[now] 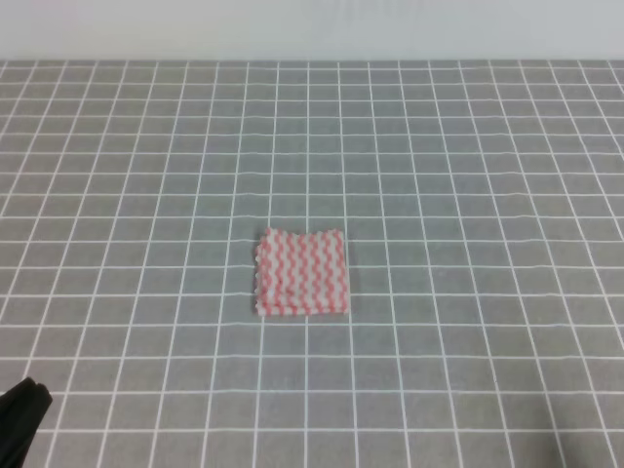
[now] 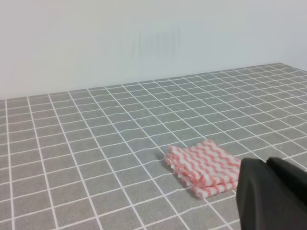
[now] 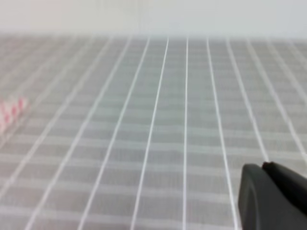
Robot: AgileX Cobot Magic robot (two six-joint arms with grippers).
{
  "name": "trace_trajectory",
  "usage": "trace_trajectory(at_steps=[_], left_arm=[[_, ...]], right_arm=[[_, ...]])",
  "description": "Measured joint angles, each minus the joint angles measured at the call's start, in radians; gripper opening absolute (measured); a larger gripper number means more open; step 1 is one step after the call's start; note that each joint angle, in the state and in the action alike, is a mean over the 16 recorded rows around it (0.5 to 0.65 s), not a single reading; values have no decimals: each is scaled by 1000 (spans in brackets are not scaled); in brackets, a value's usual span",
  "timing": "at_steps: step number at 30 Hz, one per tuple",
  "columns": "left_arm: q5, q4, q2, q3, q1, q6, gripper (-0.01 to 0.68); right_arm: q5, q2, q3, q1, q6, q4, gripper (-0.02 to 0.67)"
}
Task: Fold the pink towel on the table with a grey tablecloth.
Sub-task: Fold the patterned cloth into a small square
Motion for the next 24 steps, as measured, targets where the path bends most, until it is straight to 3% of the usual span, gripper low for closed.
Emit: trace_trajectory(at_steps=[8,24], left_arm=[[4,0,-4,1,0,-1,-2],[-20,55,-2,7,5,-21,-2]], right_arm=[[87,2,-4,0,-15,22,-16],[88,1,-2,0,-19,22,-16]])
